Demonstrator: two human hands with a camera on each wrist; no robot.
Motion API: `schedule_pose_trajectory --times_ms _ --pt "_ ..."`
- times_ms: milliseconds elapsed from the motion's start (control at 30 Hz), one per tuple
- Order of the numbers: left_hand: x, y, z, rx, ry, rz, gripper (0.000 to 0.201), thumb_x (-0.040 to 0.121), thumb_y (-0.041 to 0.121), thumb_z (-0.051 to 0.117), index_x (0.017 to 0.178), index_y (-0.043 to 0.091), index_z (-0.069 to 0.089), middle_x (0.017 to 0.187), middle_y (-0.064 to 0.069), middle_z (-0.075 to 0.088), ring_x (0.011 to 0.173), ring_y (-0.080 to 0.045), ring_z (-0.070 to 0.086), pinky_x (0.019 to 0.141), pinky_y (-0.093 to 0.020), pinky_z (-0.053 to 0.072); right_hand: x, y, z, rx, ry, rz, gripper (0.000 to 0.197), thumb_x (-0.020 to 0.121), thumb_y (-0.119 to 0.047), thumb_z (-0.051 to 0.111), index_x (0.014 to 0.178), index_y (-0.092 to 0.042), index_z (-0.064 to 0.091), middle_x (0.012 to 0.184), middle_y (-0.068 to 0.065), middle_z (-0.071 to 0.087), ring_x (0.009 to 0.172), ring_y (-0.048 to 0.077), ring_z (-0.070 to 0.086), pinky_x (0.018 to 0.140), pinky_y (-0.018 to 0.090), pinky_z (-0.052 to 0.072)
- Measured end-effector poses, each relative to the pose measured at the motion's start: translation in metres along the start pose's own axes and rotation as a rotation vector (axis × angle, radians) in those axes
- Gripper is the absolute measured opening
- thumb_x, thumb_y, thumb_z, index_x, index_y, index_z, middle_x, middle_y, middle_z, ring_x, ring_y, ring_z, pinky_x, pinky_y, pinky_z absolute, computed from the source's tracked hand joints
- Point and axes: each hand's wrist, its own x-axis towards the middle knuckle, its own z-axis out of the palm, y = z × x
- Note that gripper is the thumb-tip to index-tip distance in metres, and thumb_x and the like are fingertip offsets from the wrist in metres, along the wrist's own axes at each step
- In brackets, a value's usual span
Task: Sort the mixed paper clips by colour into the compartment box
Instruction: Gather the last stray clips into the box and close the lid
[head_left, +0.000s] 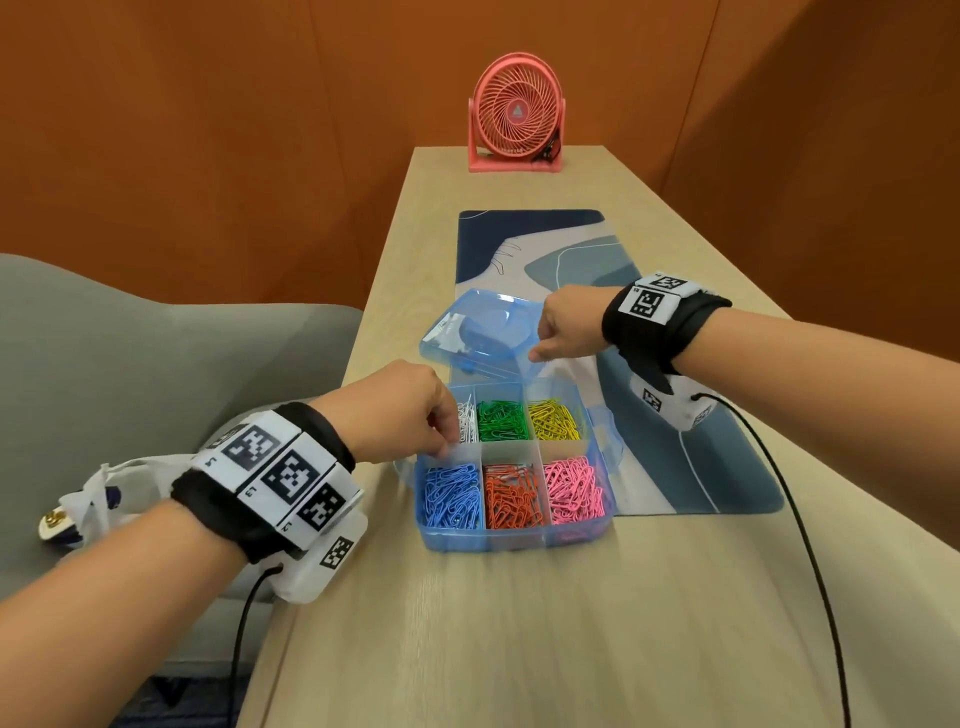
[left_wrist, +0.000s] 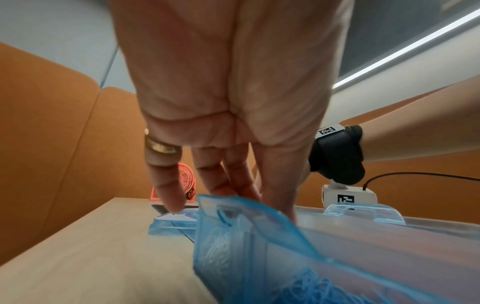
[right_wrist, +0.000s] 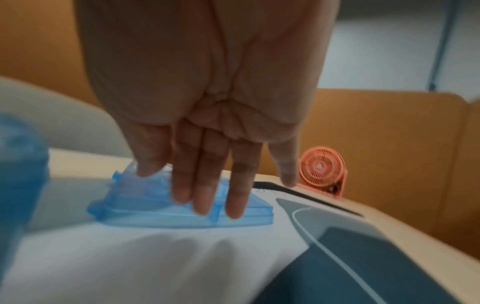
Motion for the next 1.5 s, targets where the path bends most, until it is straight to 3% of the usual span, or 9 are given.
schedule_pose_trajectory --times_ms 233,500,600,767,900,1033,1167,1400,1500 --pt "0.002 -0.004 -0.006 -0.008 -0.018 -0.020 0.020 0.077 0.036 0.074 0.092 0.026 0.068 0.099 0.006 0.054 0.094 -0.009 0.052 0.077 -0.023 0.043 0.031 0.005 0.005 0.129 0.012 0.183 0.072 0.087 -0.058 0.054 0.133 -0.003 0.044 0.131 0.014 0.053 0.116 0.030 0.053 0.095 0.036 0.044" --pt "0.009 -0.008 -0.005 -0.031 -0.058 0.006 0.010 0.076 0.028 0.076 0.085 0.024 0.074 0.102 0.005 0.057 0.095 -0.008 0.052 0.086 -0.031 0.046 0.063 0.009 0.002 0.156 -0.120 0.268 0.054 0.078 -0.044 0.073 0.110 -0.003 0.060 0.105 0.011 0.061 0.085 0.026 0.054 0.071 0.028 0.042" --pt "0.009 -0.008 -0.005 -0.037 -0.057 -0.001 0.009 0.075 0.027 0.076 0.084 0.024 0.074 0.102 0.004 0.058 0.094 -0.007 0.052 0.084 -0.029 0.046 0.061 0.012 0.001 0.077 -0.135 0.278 0.021 0.081 -0.032 0.065 0.086 -0.012 0.063 0.091 0.007 0.060 0.077 0.025 0.052 0.070 0.028 0.044" --pt "0.005 -0.004 0.000 -0.034 -0.007 -0.003 0.011 0.074 0.030 0.077 0.081 0.028 0.069 0.109 0.008 0.046 0.098 -0.006 0.047 0.081 -0.020 0.039 0.046 0.023 0.009 0.109 -0.092 0.318 0.020 0.082 -0.030 0.061 0.077 -0.011 0.060 0.092 0.011 0.065 0.082 0.027 0.060 0.077 0.031 0.050" --pt "0.001 -0.004 -0.001 0.003 -0.006 -0.148 0.034 0.071 0.042 0.078 0.095 0.031 0.055 0.106 0.005 0.044 0.087 -0.014 0.058 0.075 -0.031 0.052 0.026 0.032 0.003 0.177 -0.080 0.371 0.036 0.095 -0.029 0.049 0.115 0.000 0.058 0.119 0.018 0.060 0.090 0.029 0.052 0.076 0.031 0.040" --pt "-0.002 -0.004 0.000 -0.121 -0.105 -0.233 0.038 0.079 0.032 0.073 0.100 0.025 0.043 0.083 -0.001 0.067 0.055 -0.009 0.062 0.051 -0.025 0.051 -0.001 0.049 -0.015 0.276 -0.006 0.409 0.038 0.093 -0.027 0.049 0.117 0.002 0.058 0.118 0.019 0.061 0.099 0.033 0.059 0.084 0.037 0.048" --pt "0.000 -0.001 0.003 -0.342 -0.106 -0.295 0.026 0.084 0.011 0.067 0.097 0.021 0.047 0.083 -0.014 0.071 0.063 -0.019 0.067 0.070 -0.039 0.059 -0.029 0.046 -0.030 0.366 0.018 0.348 0.030 0.093 -0.018 0.051 0.113 0.002 0.057 0.098 0.016 0.060 0.074 0.026 0.055 0.056 0.028 0.045" --pt "0.003 0.028 0.014 -0.684 -0.050 -0.354 0.026 0.087 -0.002 0.059 0.112 0.006 0.055 0.093 -0.016 0.063 0.068 -0.019 0.065 0.062 -0.024 0.058 -0.069 0.017 -0.032 0.356 -0.059 0.250 0.033 0.088 -0.016 0.057 0.116 0.001 0.058 0.108 0.020 0.066 0.092 0.029 0.063 0.040 0.021 0.047" --pt "0.000 0.036 0.015 -0.772 -0.051 -0.311 0.036 0.086 -0.002 0.060 0.121 0.005 0.053 0.112 -0.019 0.063 0.090 -0.025 0.066 0.078 -0.032 0.057 -0.085 0.009 -0.027 0.368 -0.081 0.272 0.030 0.087 -0.017 0.057 0.111 0.002 0.059 0.093 0.017 0.068 0.084 0.031 0.065 0.035 0.021 0.046"
